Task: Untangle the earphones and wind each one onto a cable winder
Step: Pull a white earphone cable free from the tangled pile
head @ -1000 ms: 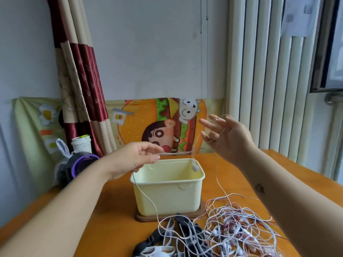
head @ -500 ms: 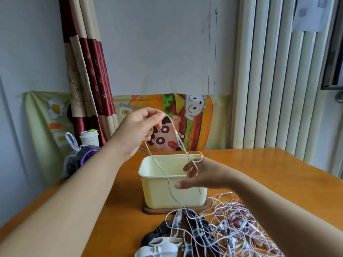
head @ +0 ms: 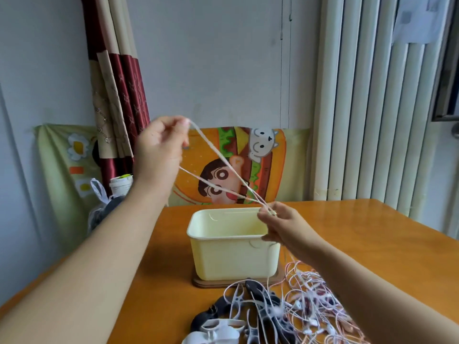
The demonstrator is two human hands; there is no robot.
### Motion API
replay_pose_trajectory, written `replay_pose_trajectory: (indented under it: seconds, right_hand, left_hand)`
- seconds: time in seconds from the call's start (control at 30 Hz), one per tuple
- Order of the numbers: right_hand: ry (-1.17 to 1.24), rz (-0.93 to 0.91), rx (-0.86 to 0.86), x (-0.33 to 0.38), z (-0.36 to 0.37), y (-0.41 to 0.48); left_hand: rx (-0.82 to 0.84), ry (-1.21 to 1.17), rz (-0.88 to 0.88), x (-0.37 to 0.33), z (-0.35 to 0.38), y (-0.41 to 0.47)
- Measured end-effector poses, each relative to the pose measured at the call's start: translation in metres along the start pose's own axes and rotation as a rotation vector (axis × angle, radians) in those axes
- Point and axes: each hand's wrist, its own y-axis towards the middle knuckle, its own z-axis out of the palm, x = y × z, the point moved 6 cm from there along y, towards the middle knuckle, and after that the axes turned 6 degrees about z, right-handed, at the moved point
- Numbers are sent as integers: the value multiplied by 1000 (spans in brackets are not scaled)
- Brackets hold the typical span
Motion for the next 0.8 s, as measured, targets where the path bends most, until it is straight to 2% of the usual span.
replay_pose_trajectory:
  seconds: [0.17, 0.27, 0.47, 0.63, 0.8]
  right_hand:
    - [-303, 30, -180, -2, -55, 4]
    - [-378, 43, -217, 3, -72, 6]
    - [-181, 61, -131, 23, -67, 10]
    - [87, -85, -216, 77, -60, 15]
    - [93, -249, -231, 142, -44, 29]
  left_hand:
    - [-303, 29, -60, 28, -60, 10]
    - [-349, 62, -130, 41, -71, 6]
    - [-327, 80, -172, 52, -66, -2]
    - [-350, 86, -161, 50, -81, 3]
    - [-349, 144, -166, 55, -86, 4]
